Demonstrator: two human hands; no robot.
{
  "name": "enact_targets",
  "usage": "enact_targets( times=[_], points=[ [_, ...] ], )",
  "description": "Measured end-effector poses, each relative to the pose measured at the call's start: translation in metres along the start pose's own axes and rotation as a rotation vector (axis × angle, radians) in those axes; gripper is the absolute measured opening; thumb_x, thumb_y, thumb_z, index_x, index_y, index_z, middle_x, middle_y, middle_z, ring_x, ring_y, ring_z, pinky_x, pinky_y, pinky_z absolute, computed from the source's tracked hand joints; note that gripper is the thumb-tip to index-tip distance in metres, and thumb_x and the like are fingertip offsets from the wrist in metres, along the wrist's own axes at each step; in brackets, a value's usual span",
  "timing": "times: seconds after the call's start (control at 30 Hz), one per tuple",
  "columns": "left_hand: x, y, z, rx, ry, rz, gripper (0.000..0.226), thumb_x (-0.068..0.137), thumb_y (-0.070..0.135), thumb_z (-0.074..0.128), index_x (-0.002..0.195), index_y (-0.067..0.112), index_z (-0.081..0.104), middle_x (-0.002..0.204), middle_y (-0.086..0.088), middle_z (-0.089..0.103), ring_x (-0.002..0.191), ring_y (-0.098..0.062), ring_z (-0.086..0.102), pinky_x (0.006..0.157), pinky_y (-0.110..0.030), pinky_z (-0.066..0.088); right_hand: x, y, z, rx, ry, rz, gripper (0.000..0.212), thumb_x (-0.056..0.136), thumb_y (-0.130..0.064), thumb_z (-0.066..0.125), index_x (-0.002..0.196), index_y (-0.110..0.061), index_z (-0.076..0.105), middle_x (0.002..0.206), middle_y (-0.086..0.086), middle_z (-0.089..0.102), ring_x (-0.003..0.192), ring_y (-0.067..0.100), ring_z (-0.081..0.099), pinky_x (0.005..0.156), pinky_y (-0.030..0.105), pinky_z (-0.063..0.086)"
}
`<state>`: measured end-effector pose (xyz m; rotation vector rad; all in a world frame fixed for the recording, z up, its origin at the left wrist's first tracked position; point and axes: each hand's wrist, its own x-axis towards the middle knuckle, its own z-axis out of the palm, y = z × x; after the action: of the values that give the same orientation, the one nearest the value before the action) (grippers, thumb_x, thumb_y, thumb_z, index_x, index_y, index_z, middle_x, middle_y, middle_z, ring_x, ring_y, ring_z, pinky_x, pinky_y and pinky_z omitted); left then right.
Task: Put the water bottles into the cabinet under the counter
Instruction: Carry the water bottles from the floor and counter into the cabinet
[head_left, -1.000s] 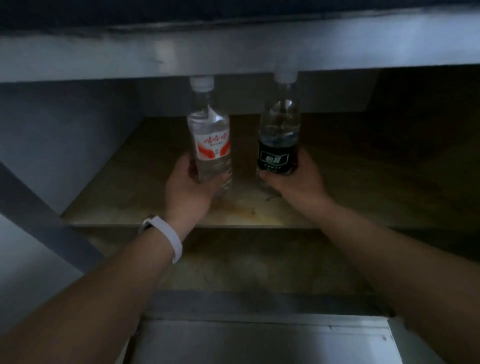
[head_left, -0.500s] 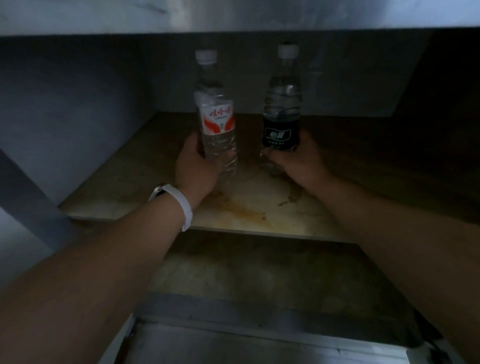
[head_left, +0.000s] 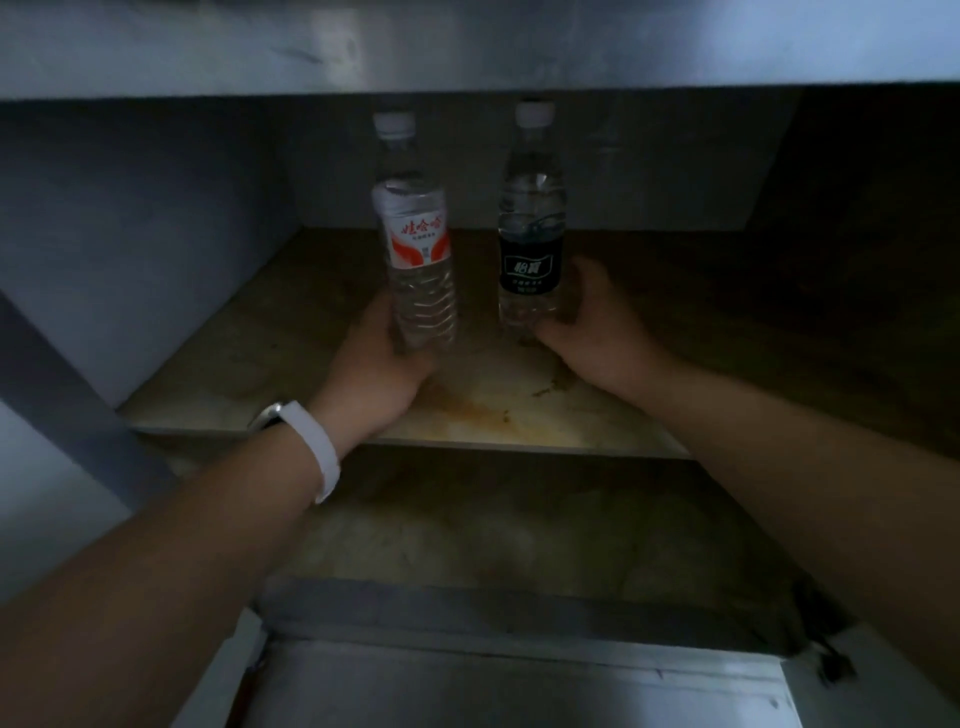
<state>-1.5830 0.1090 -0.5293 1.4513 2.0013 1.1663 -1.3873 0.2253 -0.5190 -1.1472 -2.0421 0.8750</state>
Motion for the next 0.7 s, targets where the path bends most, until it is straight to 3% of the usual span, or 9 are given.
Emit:
enact_targets(
  times=[0.13,0.23,0.33,0.47,0.53,0.7],
  points=[
    [-0.048,-0.002,0.001,0.443,0.008,0.150,0.064,0.091,0.043,0.066,0.148,0.039,0.036,0.154,0.009,0.036,0.134,-0.015,0.043,0.106,-0.035,0.041,-0.041,-0.006,-0.012,-0.324,-0.120,-0.026,0.068,0.090,-0.043,0.065,0.148,-0.036,0.030,0.156,-0.006,0.021,0.140,0.018,0.029,0.095,0.026,0.029],
    [-0.071,-0.002,0.003,0.601,0.008,0.258,0.066,0.092,0.046,0.063,0.150,0.031,0.037,0.152,0.006,0.040,0.134,-0.018,0.044,0.108,-0.037,0.041,-0.065,-0.006,-0.016,-0.567,-0.192,-0.191,0.061,0.093,-0.048,0.057,0.147,-0.035,0.033,0.150,-0.009,0.030,0.133,0.015,0.036,0.093,0.023,0.032],
    [-0.086,-0.003,0.003,0.685,0.011,0.333,0.058,0.092,0.043,0.061,0.145,0.024,0.046,0.148,0.000,0.048,0.131,-0.022,0.047,0.105,-0.040,0.043,-0.085,-0.009,-0.014,-0.773,-0.206,-0.328,0.057,0.094,-0.058,0.044,0.143,-0.029,0.041,0.146,-0.006,0.041,0.129,0.017,0.040,0.096,0.029,0.036],
    [-0.103,0.007,-0.005,0.785,0.034,0.378,0.047,0.088,0.036,0.064,0.131,0.016,0.061,0.130,-0.006,0.062,0.118,-0.029,0.055,0.095,-0.042,0.045,-0.106,-0.027,-0.019,-0.835,-0.282,-0.331,0.057,0.093,-0.059,0.037,0.135,-0.024,0.051,0.141,0.001,0.049,0.126,0.025,0.046,0.099,0.038,0.036],
    [-0.118,0.016,-0.015,0.822,0.034,0.374,0.044,0.087,0.035,0.063,0.126,0.014,0.065,0.125,-0.009,0.064,0.115,-0.033,0.057,0.097,-0.045,0.044,-0.117,-0.040,-0.026,-0.838,-0.325,-0.296,0.056,0.093,-0.058,0.036,0.135,-0.024,0.051,0.140,0.002,0.050,0.124,0.026,0.047,0.098,0.039,0.036],
    [-0.169,0.067,-0.065,0.816,-0.079,0.288,0.047,0.087,0.038,0.060,0.127,0.013,0.067,0.138,-0.012,0.059,0.127,-0.036,0.052,0.102,-0.048,0.038,-0.155,-0.099,-0.068,-0.781,-0.482,-0.210,0.062,0.084,-0.053,0.039,0.127,-0.014,0.061,0.128,0.010,0.060,0.113,0.032,0.057,0.095,0.043,0.044]
  ],
)
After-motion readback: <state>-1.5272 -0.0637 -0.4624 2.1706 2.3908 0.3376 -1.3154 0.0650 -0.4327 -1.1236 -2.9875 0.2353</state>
